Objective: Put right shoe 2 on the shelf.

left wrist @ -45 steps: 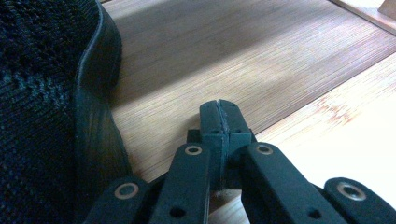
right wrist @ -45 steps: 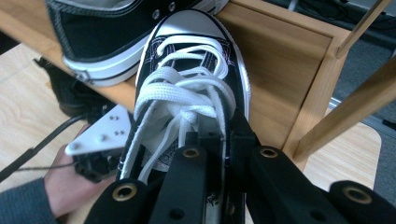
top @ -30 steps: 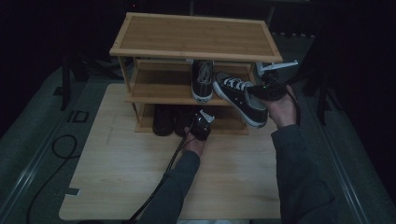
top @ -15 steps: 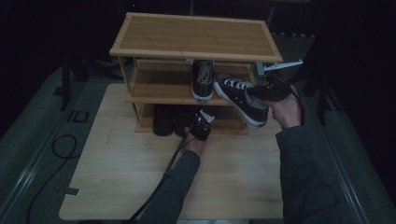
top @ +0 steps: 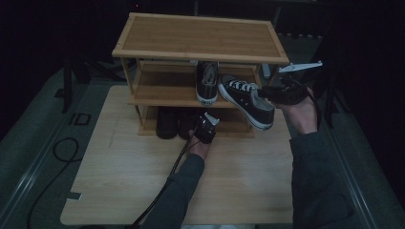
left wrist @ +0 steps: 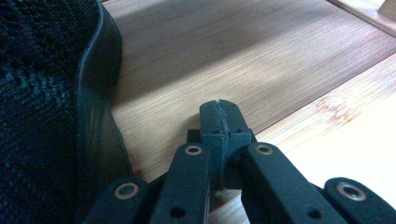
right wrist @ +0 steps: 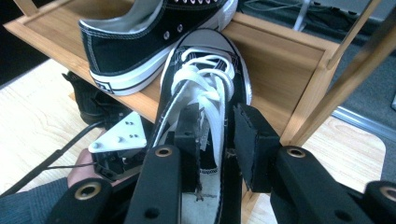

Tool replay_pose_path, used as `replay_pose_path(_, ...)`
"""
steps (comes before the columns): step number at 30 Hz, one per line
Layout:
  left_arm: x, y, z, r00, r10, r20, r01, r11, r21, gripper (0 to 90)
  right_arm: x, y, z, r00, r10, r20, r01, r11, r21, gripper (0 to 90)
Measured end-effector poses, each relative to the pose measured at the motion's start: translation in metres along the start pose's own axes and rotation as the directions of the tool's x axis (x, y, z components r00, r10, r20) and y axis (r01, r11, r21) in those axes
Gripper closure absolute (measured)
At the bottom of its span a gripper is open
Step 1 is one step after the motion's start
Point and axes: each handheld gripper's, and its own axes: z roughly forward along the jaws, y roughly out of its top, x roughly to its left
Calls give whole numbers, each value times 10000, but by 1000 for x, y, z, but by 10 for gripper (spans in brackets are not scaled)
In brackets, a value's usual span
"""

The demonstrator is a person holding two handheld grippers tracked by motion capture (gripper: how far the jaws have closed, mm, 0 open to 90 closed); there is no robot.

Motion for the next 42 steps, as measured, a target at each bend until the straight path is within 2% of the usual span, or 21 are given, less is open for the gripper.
replay_pose_path(11, 0, 0, 0, 10000, 6, 12, -6, 10000, 10, 900, -13, -6, -16, 9997, 194, 123, -190, 9995, -268, 716)
replay_pose_path(14, 0, 0, 0, 10000, 6, 10, -6, 10000, 9, 900, -16, -8, -20, 9995, 269, 179, -262, 9989, -378, 737)
replay_pose_path(15, 0, 0, 0, 10000, 7, 8, -8, 10000, 10, 900, -19, -10, -23, 9990, 355, 275, -342, 9984, -446, 786)
replay_pose_path(16, 0, 0, 0, 10000, 8, 9, -8, 10000, 9, 900, -19, -10, -23, 9990, 355, 275, -342, 9984, -446, 786)
replay_pose_path(18, 0, 0, 0, 10000, 12, 12, -12, 10000, 13, 900, -21, -14, -26, 9978, 375, 538, -359, 9989, -297, 897)
replay_pose_path(21, 0, 0, 0, 10000, 7, 14, -7, 10000, 10, 900, -23, -19, -27, 9972, 298, 682, -296, 9996, -42, 900)
replay_pose_path(29, 0, 0, 0, 10000, 7, 15, -7, 10000, 11, 900, -23, -36, -18, 9977, 80, 677, -121, 9981, 610, 900)
replay_pose_path(42, 0, 0, 0, 10000, 6, 13, -6, 10000, 10, 900, -26, -49, -17, 9979, -36, 642, -30, 9947, 1026, 900)
